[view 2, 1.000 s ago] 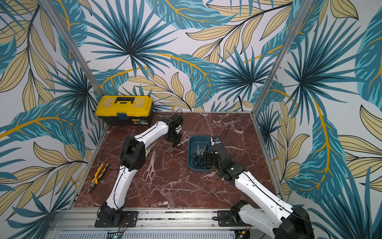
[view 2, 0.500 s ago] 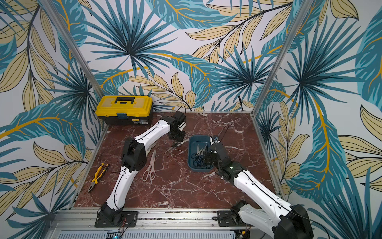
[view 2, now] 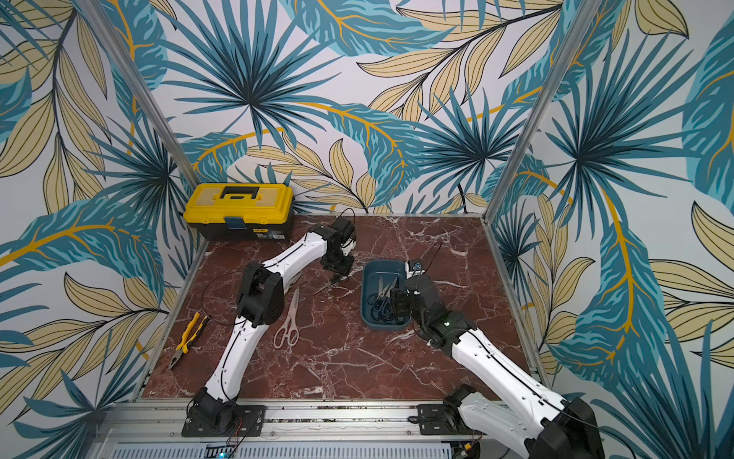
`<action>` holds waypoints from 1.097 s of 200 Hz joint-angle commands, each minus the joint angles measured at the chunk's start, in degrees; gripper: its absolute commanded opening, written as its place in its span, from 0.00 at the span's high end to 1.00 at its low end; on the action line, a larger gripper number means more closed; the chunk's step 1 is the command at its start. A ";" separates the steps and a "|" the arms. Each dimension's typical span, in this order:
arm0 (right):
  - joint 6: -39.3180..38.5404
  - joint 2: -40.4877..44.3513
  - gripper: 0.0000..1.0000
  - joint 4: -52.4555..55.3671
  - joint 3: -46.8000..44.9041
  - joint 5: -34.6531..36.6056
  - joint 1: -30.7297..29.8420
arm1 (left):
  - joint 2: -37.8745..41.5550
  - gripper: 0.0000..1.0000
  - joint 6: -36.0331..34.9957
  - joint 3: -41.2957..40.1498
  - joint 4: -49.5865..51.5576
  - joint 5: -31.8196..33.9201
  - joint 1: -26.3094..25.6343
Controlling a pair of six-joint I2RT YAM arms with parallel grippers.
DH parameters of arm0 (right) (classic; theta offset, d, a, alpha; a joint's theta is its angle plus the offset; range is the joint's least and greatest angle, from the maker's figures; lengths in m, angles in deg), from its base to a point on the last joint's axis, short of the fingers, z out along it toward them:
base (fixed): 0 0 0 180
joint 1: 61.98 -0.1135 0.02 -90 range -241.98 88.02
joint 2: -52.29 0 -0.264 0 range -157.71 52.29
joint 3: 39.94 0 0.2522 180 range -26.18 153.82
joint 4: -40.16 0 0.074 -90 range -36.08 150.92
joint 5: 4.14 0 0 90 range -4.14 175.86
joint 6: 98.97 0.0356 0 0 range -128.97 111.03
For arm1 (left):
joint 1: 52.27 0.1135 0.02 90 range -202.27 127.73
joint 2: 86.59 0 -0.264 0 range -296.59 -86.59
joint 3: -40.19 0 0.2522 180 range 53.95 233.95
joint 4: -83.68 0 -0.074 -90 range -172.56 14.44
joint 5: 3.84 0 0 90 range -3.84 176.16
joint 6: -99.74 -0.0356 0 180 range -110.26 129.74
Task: Put the scissors into the storage box
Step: Move the scissors to the center of the board.
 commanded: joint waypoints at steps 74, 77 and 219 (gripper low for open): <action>0.37 -0.47 0.16 -0.77 -0.58 0.43 -0.15 | 4.51 0.61 -0.21 -8.35 1.06 -0.77 -1.60; 0.36 -0.56 0.16 -0.71 -0.52 0.33 -0.15 | 4.77 0.61 -0.12 -8.80 0.94 -0.91 -1.60; 0.40 0.58 0.16 0.84 -0.48 1.07 -0.21 | 16.99 0.66 2.22 -24.67 -2.16 -4.59 -3.27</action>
